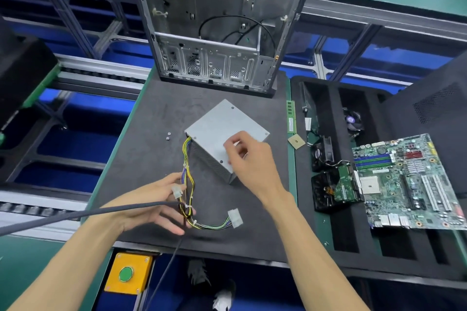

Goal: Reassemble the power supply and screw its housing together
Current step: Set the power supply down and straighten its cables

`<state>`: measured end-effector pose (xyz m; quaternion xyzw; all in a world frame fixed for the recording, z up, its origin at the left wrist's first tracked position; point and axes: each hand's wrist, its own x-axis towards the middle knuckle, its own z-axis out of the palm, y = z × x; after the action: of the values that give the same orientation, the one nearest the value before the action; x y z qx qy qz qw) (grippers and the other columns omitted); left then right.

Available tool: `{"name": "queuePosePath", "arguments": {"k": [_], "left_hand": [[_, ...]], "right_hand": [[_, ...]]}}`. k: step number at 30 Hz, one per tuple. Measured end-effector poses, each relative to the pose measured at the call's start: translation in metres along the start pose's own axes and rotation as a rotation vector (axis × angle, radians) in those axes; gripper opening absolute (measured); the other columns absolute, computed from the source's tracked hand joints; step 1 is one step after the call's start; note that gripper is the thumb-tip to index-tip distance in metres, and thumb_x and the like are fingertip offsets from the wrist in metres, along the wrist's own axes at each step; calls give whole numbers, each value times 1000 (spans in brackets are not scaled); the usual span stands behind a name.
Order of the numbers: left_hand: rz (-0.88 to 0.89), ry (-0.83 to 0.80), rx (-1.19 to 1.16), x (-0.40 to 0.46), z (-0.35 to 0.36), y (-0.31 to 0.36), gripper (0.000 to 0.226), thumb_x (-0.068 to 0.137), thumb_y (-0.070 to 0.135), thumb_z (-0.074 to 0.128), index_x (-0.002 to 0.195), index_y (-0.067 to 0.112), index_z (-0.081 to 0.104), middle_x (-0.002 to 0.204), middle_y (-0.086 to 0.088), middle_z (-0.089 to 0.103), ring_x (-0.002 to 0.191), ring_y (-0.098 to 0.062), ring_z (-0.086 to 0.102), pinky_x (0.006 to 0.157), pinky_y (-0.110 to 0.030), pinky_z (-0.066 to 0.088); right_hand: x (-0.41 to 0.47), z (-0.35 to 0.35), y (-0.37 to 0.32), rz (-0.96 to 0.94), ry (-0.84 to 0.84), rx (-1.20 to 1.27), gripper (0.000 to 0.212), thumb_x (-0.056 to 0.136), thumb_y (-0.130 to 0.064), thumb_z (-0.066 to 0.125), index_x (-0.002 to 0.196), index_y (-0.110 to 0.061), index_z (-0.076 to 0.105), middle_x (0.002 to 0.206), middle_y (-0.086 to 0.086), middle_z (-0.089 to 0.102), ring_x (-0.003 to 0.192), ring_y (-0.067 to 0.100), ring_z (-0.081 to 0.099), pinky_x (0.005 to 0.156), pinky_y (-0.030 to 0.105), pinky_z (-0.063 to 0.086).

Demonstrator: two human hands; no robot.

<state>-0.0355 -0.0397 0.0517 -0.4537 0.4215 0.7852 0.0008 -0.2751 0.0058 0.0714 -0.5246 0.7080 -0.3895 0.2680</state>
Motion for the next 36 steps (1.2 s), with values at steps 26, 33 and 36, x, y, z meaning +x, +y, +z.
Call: {"name": "queuePosePath", "arguments": {"k": [26,33,36], "left_hand": [[187,541,-284,-9,17,13,27,106,18,48,113,-7,58,91,-23,53,89,-45,62,56,-45,63],[193,369,-533,-8,12,13,11,91,9,61,91,-3,63,83,-24,68,85,-49,72,63,-49,63],[165,342,-542,-4,11,14,16,97,11,56,93,-3,62,87,-28,68,90,-52,71,64,-50,63]], "right_hand": [[-8,-27,-24,336,-1166,-26,7,91,-8,72,93,-15,72,80,6,76,45,11,44,44,14,37],[-6,-27,-22,265,-1237,-2,53,96,-8,64,130,-47,56,83,7,72,52,16,42,51,21,37],[-4,-20,-20,266,-1273,-41,64,98,-5,60,144,-50,49,84,8,70,52,15,44,57,24,39]]}}
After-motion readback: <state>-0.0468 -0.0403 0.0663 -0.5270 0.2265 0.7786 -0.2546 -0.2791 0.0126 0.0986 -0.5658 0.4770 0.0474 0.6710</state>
